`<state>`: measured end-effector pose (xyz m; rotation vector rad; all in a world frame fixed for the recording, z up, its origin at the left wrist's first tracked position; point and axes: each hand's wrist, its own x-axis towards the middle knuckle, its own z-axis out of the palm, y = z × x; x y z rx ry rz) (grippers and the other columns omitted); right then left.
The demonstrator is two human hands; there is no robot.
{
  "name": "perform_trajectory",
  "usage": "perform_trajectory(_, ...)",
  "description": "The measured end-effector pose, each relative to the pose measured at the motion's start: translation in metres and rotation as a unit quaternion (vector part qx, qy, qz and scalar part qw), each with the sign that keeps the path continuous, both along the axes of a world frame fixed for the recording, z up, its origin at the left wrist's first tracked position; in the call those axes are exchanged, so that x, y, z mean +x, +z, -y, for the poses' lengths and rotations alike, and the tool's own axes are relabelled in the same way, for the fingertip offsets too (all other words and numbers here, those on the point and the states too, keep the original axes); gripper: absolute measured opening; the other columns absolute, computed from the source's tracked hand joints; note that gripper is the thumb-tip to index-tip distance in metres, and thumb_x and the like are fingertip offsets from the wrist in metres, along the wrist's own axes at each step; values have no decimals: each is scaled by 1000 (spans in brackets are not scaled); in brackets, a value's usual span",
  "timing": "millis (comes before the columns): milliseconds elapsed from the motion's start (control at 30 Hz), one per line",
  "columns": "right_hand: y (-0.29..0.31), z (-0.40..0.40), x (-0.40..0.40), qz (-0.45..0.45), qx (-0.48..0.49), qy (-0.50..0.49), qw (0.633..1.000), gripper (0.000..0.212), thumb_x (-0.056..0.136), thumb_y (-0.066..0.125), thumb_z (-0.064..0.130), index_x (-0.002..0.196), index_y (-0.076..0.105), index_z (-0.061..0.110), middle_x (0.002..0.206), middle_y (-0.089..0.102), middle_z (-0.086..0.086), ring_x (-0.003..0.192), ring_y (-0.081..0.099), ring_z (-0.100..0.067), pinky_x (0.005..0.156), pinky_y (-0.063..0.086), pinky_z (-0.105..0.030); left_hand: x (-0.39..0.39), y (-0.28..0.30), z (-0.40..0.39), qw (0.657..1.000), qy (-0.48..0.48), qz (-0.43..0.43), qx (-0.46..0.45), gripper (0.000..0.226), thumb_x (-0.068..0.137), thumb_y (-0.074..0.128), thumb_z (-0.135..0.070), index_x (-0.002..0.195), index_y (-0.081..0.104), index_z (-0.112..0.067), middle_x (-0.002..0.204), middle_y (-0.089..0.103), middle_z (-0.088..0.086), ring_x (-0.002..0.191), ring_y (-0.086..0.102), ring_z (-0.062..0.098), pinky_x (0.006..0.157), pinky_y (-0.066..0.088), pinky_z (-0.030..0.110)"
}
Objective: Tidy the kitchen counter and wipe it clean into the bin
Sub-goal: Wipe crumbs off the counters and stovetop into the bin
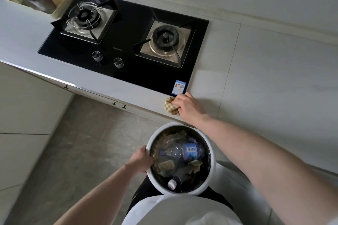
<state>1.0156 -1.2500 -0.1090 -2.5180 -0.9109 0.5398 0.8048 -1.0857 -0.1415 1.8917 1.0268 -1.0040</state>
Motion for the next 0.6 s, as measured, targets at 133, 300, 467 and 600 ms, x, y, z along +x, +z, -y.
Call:
perform_trajectory(133,2,14,-21,-11,-2,-16,1000,39,96,56,3,132,66,17,133,59,2,120,44,-21,104,38,-33,2,0,1,1000,5,0,1,32,84,57,-5,111,60,-20,91,66,7,70,71,27,48,60,34)
perform_trajectory(300,-10,67,-75,-148,-13,45,988,40,92,54,-1,122,71,20,120,62,7,111,49,-13,103,44,-38,4,2,2,1000,-1,1,-2,28,86,57,-5,110,58,-20,91,65,6,69,69,24,46,58,30)
perform_trajectory(467,1,123,-66,-111,69,-69,989,43,82,58,-3,117,73,17,114,68,7,106,56,-11,96,49,-34,5,-10,-1,1000,-15,1,0,30,83,62,-5,109,59,-20,88,66,8,67,69,27,46,59,34)
perform_trajectory(600,32,143,11,31,133,-202,970,42,83,61,-2,123,70,8,119,67,-1,109,59,-19,100,46,-27,7,-18,-4,1000,-17,-6,6,37,81,63,-4,113,58,-20,93,67,13,72,72,34,53,63,45)
